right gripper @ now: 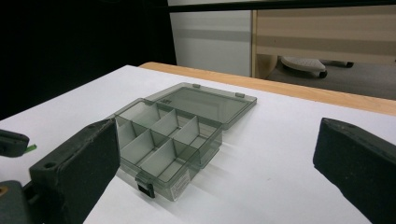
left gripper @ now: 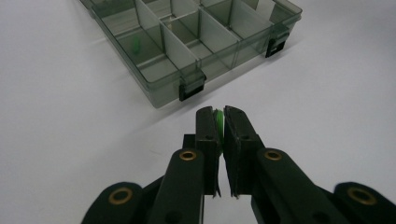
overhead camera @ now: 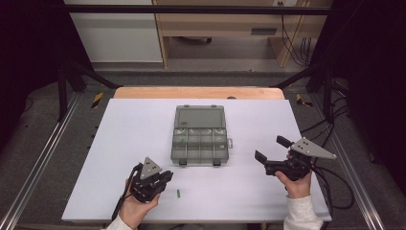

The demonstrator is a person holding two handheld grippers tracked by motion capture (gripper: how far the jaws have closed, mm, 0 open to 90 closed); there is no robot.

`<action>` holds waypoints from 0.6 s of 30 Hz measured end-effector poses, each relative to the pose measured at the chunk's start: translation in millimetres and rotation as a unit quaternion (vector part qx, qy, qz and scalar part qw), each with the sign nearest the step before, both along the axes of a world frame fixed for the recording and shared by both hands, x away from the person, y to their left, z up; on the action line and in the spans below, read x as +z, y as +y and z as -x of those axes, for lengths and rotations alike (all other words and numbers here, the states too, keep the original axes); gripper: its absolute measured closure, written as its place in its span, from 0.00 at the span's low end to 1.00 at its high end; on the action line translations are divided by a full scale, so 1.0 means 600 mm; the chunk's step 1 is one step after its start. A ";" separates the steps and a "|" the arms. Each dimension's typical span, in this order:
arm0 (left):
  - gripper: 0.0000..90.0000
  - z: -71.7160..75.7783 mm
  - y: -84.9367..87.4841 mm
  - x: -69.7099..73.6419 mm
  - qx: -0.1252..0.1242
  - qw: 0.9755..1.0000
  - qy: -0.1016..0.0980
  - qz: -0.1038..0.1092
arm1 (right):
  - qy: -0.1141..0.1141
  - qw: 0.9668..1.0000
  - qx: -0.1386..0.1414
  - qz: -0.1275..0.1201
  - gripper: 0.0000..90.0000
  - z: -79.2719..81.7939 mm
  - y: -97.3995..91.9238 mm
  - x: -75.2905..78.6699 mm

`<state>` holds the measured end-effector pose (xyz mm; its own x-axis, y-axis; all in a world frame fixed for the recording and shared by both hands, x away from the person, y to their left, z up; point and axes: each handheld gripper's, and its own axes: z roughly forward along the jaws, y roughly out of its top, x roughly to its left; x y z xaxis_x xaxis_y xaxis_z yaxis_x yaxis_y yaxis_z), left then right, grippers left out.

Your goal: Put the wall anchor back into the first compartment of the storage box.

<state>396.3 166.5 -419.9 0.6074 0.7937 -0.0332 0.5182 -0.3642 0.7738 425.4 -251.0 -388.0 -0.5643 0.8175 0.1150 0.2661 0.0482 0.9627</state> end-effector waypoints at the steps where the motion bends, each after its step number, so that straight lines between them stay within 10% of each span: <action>1: 0.94 0.000 0.000 0.000 0.000 1.000 0.000 0.000 | 0.000 1.000 0.000 0.000 0.01 0.000 0.000 0.000; 18: 0.94 -0.061 -0.009 0.071 -0.006 0.998 -0.051 0.031 | 0.003 1.000 -0.001 0.003 0.01 -0.001 0.000 -0.001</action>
<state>433.1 161.0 -377.2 0.6191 0.7851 -0.0202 0.4319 -0.3188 0.8437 425.9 -250.8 -388.7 -0.5625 0.8190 0.1133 0.2720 0.0539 0.9608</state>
